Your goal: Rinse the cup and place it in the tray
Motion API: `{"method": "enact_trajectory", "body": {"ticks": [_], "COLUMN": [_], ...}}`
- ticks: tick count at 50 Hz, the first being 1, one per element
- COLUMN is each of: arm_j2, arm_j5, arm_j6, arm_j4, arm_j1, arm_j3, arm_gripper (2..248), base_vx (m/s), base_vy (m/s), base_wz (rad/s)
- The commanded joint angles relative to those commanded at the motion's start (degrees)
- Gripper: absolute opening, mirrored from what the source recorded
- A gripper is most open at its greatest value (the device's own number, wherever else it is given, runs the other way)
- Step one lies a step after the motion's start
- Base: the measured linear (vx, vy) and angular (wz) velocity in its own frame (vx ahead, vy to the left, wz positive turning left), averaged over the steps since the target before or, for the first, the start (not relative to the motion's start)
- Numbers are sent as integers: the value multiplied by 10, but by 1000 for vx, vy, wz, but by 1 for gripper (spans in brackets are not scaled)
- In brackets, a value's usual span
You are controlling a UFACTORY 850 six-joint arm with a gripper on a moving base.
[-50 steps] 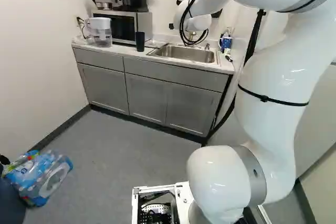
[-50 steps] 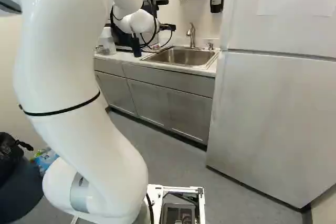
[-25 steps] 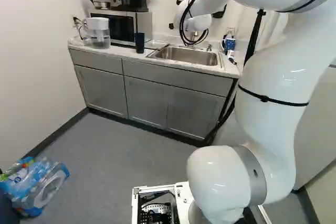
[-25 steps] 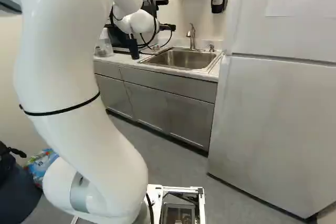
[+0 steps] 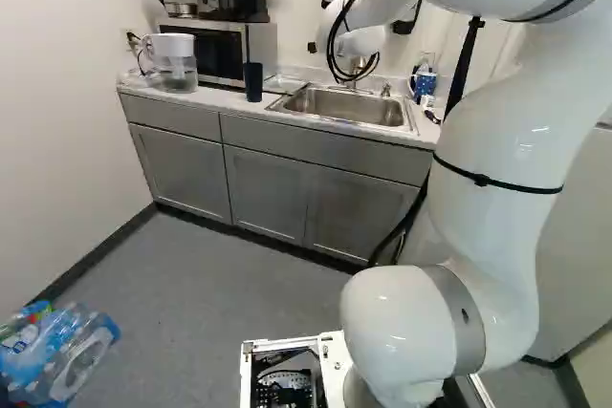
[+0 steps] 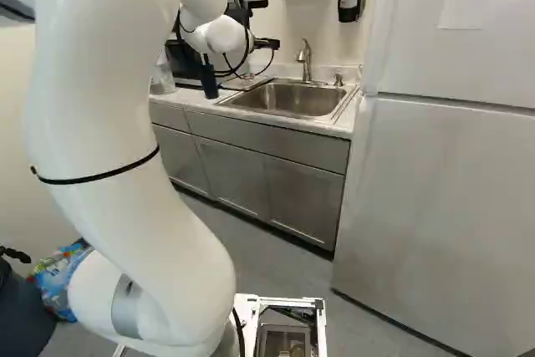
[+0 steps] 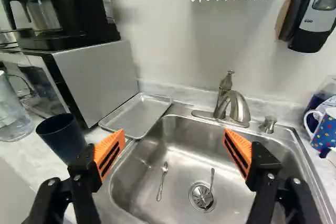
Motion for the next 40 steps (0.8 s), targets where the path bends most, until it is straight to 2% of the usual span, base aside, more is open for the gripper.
{"method": "enact_trajectory", "body": {"ticks": [40], "arm_j2": [0], "arm_j5": [0], "arm_j6": [0], "arm_j4": [0], "arm_j1": [0], "arm_j3": [0], "arm_gripper": [247], "base_vx": [128], "base_vy": [5], "base_wz": [0]}}
